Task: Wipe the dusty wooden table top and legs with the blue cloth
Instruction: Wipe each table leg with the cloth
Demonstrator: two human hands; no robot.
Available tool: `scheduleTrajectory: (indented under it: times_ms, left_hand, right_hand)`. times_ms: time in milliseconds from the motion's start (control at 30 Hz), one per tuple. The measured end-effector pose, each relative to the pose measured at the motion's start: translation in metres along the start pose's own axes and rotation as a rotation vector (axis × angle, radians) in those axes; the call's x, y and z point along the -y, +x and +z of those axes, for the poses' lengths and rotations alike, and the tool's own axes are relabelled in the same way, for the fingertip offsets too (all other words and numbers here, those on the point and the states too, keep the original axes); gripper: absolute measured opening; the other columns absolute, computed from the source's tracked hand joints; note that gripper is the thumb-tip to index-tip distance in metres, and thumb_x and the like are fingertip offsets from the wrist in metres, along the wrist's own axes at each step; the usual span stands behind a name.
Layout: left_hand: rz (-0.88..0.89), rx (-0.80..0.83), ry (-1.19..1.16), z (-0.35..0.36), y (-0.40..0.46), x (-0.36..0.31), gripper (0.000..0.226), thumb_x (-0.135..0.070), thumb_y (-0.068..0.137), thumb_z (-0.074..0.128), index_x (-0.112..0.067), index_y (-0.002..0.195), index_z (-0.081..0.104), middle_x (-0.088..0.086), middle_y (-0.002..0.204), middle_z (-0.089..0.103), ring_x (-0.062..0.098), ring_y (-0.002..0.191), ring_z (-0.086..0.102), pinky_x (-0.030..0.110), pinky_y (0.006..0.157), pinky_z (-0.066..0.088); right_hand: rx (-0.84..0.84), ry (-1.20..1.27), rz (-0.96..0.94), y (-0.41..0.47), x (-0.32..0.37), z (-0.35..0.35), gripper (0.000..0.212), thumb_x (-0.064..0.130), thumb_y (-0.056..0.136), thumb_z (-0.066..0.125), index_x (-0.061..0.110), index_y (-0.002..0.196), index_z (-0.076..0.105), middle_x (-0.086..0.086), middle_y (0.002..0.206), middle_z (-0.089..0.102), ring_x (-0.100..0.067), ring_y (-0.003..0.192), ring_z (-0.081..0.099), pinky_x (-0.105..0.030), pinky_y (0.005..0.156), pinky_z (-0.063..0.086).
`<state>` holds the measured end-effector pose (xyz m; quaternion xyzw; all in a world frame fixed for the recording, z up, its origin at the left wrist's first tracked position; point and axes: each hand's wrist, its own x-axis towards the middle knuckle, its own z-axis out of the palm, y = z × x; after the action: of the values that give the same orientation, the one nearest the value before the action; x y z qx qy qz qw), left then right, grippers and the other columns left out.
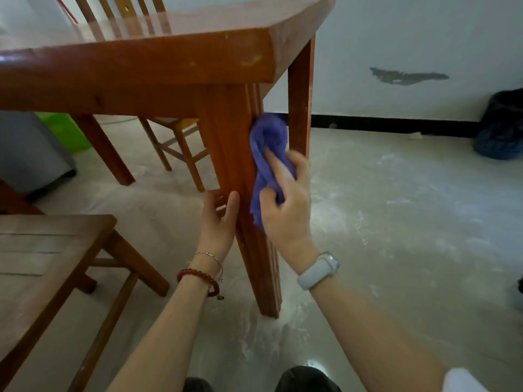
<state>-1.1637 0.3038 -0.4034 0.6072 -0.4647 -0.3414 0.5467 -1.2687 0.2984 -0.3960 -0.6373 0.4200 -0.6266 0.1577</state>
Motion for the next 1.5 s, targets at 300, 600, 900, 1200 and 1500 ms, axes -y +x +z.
scheduleTrajectory:
  times_ms: [300,600,900,1200,1500]
  left_hand:
    - [0.008,0.022,0.055,0.000,0.002,0.001,0.032,-0.041,0.088,0.044,-0.017,0.110,0.039,0.002,0.113,0.050,0.024,0.108,0.053,0.041,0.095,0.046]
    - [0.064,0.029,0.029,-0.001,-0.002,0.011,0.048,-0.039,0.085,0.050,-0.013,0.124,0.039,0.000,0.117,0.049,0.018,0.108,0.051,0.029,0.087,0.046]
    - [0.047,0.024,0.025,-0.002,-0.006,0.010,0.042,-0.033,0.088,0.052,-0.015,0.124,0.040,-0.002,0.120,0.050,0.017,0.111,0.050,0.033,0.093,0.044]
    - [0.083,0.031,0.052,0.000,-0.004,0.011,0.049,-0.032,0.086,0.056,-0.018,0.128,0.036,-0.007,0.118,0.045,0.012,0.109,0.047,0.025,0.086,0.042]
    - [0.005,0.072,0.153,0.002,-0.009,0.085,0.045,-0.029,0.088,0.055,-0.018,0.129,0.041,-0.004,0.118,0.048,0.010,0.102,0.048,0.006,0.074,0.040]
  right_hand:
    - [0.150,-0.076,0.422,-0.043,-0.060,-0.026,0.029,0.004,0.088,0.048,0.021,0.110,0.059,-0.005,0.110,0.046,-0.003,0.081,0.048,-0.006,0.071,0.040]
    - [0.255,-0.007,0.632,-0.081,-0.089,0.008,0.034,0.002,0.087,0.046,0.009,0.118,0.059,-0.009,0.112,0.049,-0.021,0.098,0.053,-0.024,0.089,0.045]
    - [0.085,0.114,0.414,0.005,-0.026,-0.023,0.028,0.003,0.090,0.044,0.012,0.111,0.061,-0.004,0.106,0.050,-0.006,0.089,0.051,-0.010,0.079,0.042]
    - [0.323,-0.133,0.680,-0.062,-0.095,0.002,0.034,0.005,0.091,0.042,0.009,0.121,0.057,-0.013,0.112,0.049,-0.024,0.100,0.052,-0.019,0.082,0.036]
    - [-0.161,0.059,0.466,-0.076,-0.084,0.012,0.032,0.011,0.081,0.044,0.005,0.105,0.064,0.012,0.085,0.042,-0.007,0.073,0.048,-0.017,0.070,0.040]
